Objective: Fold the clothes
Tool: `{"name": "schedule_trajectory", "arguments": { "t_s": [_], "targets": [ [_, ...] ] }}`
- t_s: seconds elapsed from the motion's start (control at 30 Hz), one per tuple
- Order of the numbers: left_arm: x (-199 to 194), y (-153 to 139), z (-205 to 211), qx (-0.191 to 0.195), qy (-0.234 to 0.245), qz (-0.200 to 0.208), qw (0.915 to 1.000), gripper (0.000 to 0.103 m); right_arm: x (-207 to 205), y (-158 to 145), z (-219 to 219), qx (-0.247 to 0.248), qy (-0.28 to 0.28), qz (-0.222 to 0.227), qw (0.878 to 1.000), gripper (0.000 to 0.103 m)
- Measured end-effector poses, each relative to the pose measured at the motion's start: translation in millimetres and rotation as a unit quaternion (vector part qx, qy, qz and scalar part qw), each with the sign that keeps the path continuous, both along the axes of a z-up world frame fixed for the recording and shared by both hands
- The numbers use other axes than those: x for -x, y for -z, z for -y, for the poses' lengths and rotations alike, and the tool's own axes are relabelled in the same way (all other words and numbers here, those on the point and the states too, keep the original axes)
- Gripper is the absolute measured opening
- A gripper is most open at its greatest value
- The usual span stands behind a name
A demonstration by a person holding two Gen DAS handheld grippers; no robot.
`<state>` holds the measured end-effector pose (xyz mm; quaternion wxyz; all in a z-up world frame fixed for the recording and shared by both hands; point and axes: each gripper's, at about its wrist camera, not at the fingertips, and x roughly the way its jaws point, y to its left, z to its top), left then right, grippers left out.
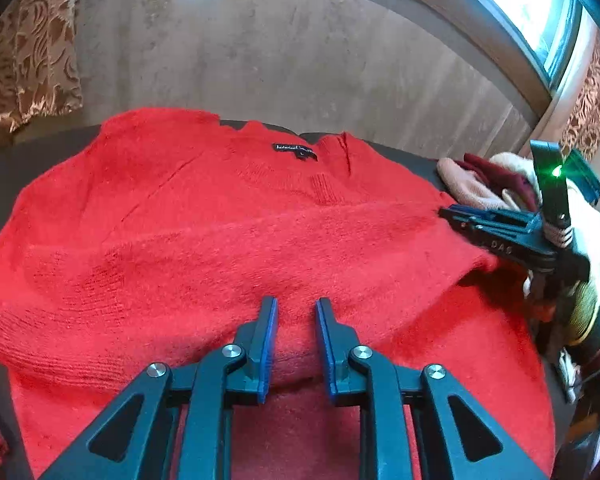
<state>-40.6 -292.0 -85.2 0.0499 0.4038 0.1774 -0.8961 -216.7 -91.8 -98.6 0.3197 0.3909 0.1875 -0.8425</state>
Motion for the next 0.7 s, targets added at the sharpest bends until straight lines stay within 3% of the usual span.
{"name": "schedule_trajectory", "arguments": {
  "t_s": [0.17,0.27,0.37,0.47,0.57,0.63,0.7],
  "targets": [
    [-5,-1,1,-0.019,-0.024,-0.009,0.9995,0.020,-6,-1,0,-0.023,0.010,-0.017,1.000,0.029],
    [-17,-6,10,-0.036,-0.055,-0.008,0.9978,0.019,-10,-4,-1,-0.046,0.012,-0.025,0.999,0.057],
    [-30,-2,17,-0.055,-0.079,-0.015,0.9952,0.017,-24,-30,1,-0.037,0.010,-0.044,0.998,0.058],
    [-42,-2,17,-0.063,-0.097,-0.020,0.9930,0.017,-58,-48,15,-0.002,-0.044,-0.041,0.998,0.063],
    [-53,-3,12,-0.062,-0.098,-0.021,0.9930,0.018,-88,-37,37,0.000,-0.089,-0.012,0.996,0.071],
    [-65,-4,14,-0.068,-0.102,-0.020,0.9922,0.018,-100,-9,47,-0.033,-0.099,0.001,0.995,0.076],
    [-89,-8,24,-0.074,-0.131,-0.017,0.9884,0.019,-105,1,37,-0.001,-0.091,-0.016,0.996,0.082]
  ]
}}
